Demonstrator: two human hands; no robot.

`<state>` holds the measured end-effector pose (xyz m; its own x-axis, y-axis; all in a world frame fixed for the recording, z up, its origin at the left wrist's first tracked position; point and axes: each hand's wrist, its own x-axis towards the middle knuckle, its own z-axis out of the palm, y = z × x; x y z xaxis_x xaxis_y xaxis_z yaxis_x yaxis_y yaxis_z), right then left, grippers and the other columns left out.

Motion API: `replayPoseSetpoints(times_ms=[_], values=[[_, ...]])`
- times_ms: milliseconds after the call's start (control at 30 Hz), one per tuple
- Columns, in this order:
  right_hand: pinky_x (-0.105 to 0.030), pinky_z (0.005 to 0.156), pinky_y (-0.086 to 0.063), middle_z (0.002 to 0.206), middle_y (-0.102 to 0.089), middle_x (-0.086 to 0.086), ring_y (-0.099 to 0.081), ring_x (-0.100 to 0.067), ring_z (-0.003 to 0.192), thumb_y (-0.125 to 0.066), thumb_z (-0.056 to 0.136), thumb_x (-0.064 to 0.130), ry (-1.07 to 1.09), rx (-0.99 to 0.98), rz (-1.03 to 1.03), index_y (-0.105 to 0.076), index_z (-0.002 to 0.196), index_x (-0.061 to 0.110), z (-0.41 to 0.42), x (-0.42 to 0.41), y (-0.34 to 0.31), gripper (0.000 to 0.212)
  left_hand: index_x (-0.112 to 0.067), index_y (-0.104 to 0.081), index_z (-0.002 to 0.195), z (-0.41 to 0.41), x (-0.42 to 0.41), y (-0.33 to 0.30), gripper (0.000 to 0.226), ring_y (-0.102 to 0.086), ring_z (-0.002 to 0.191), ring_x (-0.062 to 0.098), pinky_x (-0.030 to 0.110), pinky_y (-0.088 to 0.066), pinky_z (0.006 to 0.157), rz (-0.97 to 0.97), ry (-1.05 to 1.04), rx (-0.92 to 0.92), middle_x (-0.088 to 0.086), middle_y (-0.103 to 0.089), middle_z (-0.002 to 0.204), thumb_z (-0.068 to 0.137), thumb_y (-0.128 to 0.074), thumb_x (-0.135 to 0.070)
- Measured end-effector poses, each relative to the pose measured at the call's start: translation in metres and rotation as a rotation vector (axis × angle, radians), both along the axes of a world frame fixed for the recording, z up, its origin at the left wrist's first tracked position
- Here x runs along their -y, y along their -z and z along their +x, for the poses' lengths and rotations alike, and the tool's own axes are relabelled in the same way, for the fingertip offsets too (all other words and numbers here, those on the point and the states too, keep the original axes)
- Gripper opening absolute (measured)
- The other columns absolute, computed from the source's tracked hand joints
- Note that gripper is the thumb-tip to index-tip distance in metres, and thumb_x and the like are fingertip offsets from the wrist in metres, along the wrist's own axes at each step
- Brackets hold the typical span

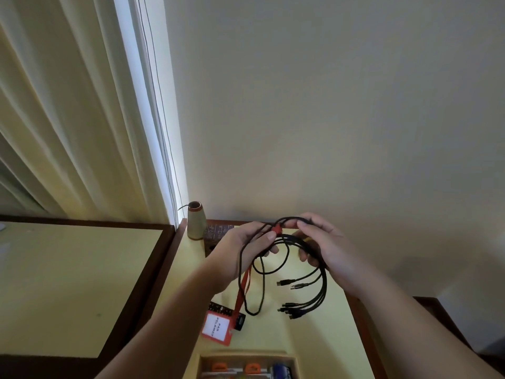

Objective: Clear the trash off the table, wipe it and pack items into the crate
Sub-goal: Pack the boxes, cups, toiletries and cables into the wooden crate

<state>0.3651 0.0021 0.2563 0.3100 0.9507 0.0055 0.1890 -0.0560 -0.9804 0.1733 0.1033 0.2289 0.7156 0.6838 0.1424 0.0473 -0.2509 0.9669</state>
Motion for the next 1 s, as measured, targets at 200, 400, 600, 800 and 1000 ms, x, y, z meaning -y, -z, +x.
replayPoseSetpoints(times_ms=[200, 400, 600, 800, 1000], values=[[-0.053, 0.087, -0.059, 0.108, -0.071, -0.026, -0.076, -0.039, 0.088, -0.055, 0.107, 0.021, 0.053, -0.165, 0.009, -0.074, 0.092, 0.013, 0.005, 0.010, -0.004, 0.026, -0.018, -0.076, 0.108, -0.008, -0.007, -0.003, 0.015, -0.077, 0.087, 0.016, 0.030, -0.063, 0.082, 0.071, -0.096, -0.046, 0.001, -0.077, 0.092, 0.102, -0.067, -0.028], [-0.057, 0.107, -0.051, 0.093, -0.079, -0.013, -0.075, -0.029, 0.088, -0.059, 0.104, 0.012, 0.179, -0.188, 0.030, -0.078, 0.085, 0.009, 0.020, 0.015, 0.006, 0.026, -0.024, -0.082, 0.109, -0.015, -0.009, -0.013, 0.014, -0.077, 0.090, 0.020, 0.035, -0.065, 0.084, -0.043, -0.129, -0.057, 0.005, -0.080, 0.094, 0.099, -0.072, -0.024], [-0.029, 0.085, -0.050, 0.112, -0.070, 0.007, -0.065, -0.004, 0.101, -0.072, 0.096, 0.026, 0.413, 0.180, -0.041, -0.072, 0.112, 0.033, 0.014, 0.028, 0.004, 0.017, -0.019, -0.085, 0.104, -0.014, -0.006, -0.016, 0.016, -0.075, 0.084, 0.022, 0.046, -0.065, 0.082, -0.187, -0.191, 0.027, 0.010, -0.080, 0.091, 0.090, -0.081, -0.025], [-0.036, 0.084, -0.061, 0.102, -0.075, 0.009, -0.073, -0.010, 0.096, -0.066, 0.087, 0.069, 0.264, 0.012, -0.087, -0.070, 0.109, 0.031, -0.024, 0.033, 0.008, 0.044, -0.002, -0.076, 0.118, 0.003, 0.000, -0.008, 0.024, -0.077, 0.096, 0.024, 0.032, -0.063, 0.083, -0.416, -0.125, 0.094, 0.016, -0.080, 0.105, 0.099, -0.070, -0.015], [-0.039, 0.087, -0.059, 0.105, -0.079, 0.000, -0.078, -0.014, 0.089, -0.082, 0.083, 0.055, 0.143, -0.123, -0.187, -0.063, 0.130, 0.032, -0.037, 0.021, 0.026, 0.056, -0.010, -0.068, 0.132, 0.008, 0.001, -0.005, 0.027, -0.075, 0.112, 0.023, 0.029, -0.062, 0.090, -0.430, -0.040, 0.048, 0.009, -0.079, 0.118, 0.108, -0.055, -0.011]])
